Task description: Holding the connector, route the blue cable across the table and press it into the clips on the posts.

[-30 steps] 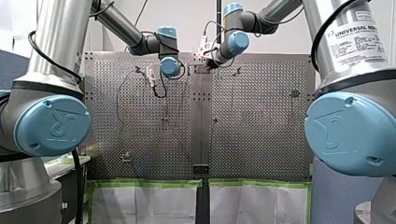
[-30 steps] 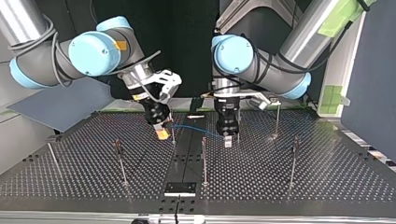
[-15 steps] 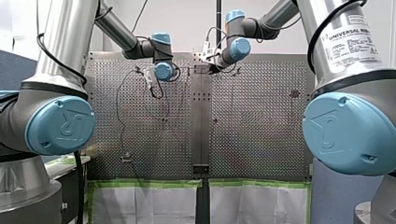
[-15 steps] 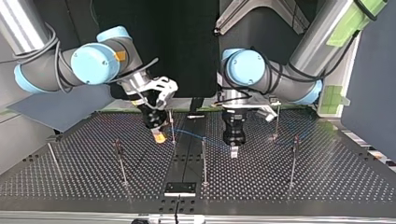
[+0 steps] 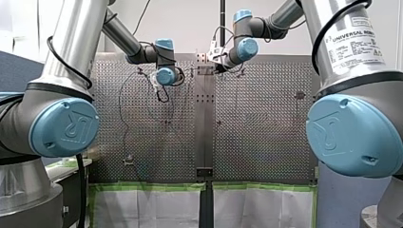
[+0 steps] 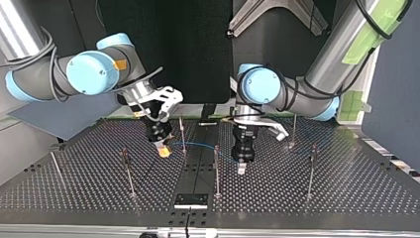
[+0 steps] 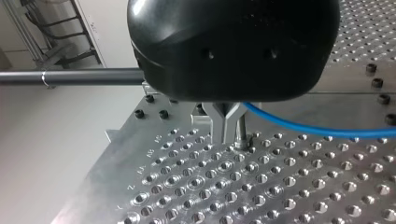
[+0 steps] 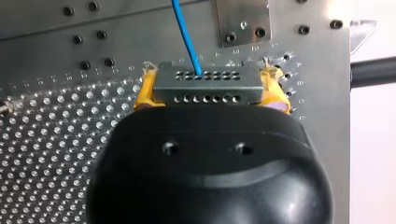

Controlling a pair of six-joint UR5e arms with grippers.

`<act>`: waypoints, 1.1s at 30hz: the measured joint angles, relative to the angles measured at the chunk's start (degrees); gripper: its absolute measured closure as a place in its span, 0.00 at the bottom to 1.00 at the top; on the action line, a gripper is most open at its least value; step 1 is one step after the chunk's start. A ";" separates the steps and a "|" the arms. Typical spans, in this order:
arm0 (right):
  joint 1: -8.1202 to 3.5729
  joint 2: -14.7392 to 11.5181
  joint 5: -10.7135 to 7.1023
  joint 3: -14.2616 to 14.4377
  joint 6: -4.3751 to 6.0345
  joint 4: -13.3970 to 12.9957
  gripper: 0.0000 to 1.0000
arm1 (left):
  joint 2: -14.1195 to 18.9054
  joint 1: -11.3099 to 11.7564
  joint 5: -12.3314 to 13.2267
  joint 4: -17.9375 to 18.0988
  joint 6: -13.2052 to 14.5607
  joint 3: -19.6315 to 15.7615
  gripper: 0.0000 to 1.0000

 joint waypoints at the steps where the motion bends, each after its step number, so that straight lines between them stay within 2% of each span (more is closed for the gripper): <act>1: -0.12 0.05 -0.04 0.00 0.00 -0.03 1.00 | -0.41 0.11 0.11 -0.22 -0.13 0.44 0.97; 10: -1.37 0.62 -0.28 -0.02 0.00 -0.41 1.00 | -4.06 0.70 -1.30 -0.94 0.30 3.25 0.97; 16: -2.09 1.11 -0.22 -0.02 0.00 -0.60 1.00 | -4.40 0.73 -2.34 -1.89 1.39 3.39 0.97; 25: -3.46 1.38 -0.07 -0.02 -0.07 -0.68 1.00 | -4.43 0.92 -2.44 -1.95 1.59 3.41 0.97; 28: -3.75 1.41 -0.17 -0.02 -0.26 -0.69 1.00 | -4.42 0.97 -2.61 -2.07 1.66 3.42 0.90; 29: -3.80 1.42 -0.22 -0.02 -0.32 -0.68 1.00 | -4.42 0.97 -2.76 -2.18 1.70 3.41 0.79; 30: -3.83 1.42 -0.24 -0.02 -0.36 -0.68 1.00 | -4.42 0.95 -2.97 -2.36 1.73 3.41 0.79; 32: -3.86 1.42 -0.29 -0.02 -0.48 -0.69 1.00 | -4.36 0.84 -3.79 -3.13 1.84 3.42 0.60; 33: -3.86 1.42 -0.30 -0.02 -0.54 -0.69 1.00 | -4.33 0.76 -4.22 -3.57 1.87 3.42 0.60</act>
